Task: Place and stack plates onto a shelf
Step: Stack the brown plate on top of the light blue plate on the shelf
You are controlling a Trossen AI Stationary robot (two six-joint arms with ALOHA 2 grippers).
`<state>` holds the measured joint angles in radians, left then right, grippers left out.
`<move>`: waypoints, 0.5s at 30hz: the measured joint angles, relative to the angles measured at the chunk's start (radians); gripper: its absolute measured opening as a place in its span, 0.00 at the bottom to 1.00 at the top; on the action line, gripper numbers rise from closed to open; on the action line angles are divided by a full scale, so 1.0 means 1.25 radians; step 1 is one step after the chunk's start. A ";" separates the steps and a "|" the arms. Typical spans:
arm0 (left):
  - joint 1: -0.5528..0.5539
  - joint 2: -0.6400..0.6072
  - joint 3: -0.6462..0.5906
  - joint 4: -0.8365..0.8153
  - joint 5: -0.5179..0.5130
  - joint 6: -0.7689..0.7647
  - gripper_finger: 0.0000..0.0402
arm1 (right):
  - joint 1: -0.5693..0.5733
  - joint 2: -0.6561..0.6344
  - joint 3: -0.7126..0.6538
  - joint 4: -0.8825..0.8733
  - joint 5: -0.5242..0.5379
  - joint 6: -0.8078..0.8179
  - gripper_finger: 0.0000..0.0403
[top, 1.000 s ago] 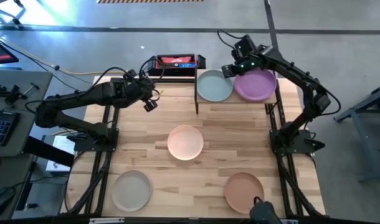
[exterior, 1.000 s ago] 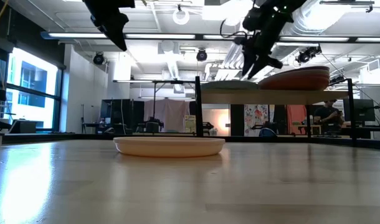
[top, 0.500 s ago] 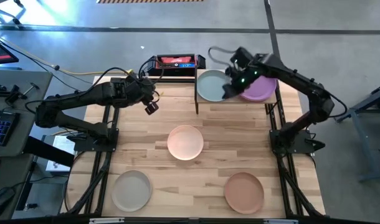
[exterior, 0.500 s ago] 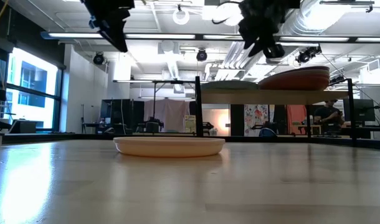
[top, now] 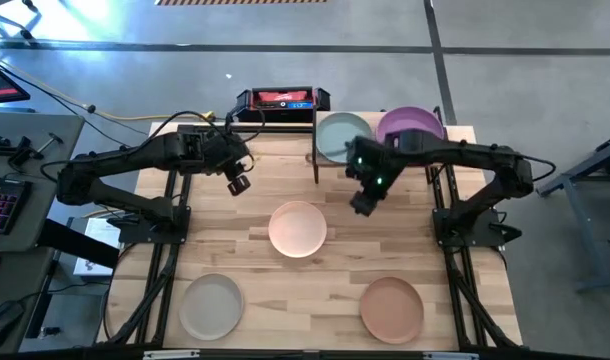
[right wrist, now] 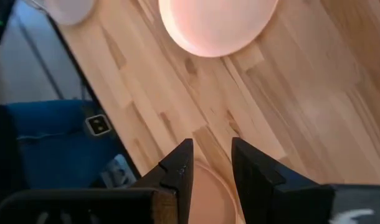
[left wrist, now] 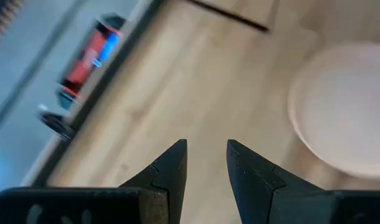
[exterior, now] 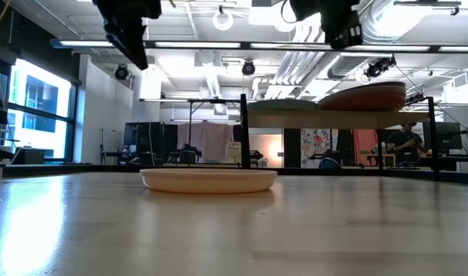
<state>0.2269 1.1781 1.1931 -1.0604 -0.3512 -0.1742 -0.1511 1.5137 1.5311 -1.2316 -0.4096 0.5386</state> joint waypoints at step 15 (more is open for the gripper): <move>-0.172 0.000 -0.041 -0.083 0.068 -0.119 0.25 | 0.324 0.002 -0.031 0.002 0.175 0.240 0.22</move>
<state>0.0121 1.1782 1.1421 -1.1641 -0.2656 -0.3225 0.2535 1.5166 1.4920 -1.2296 -0.1904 0.8381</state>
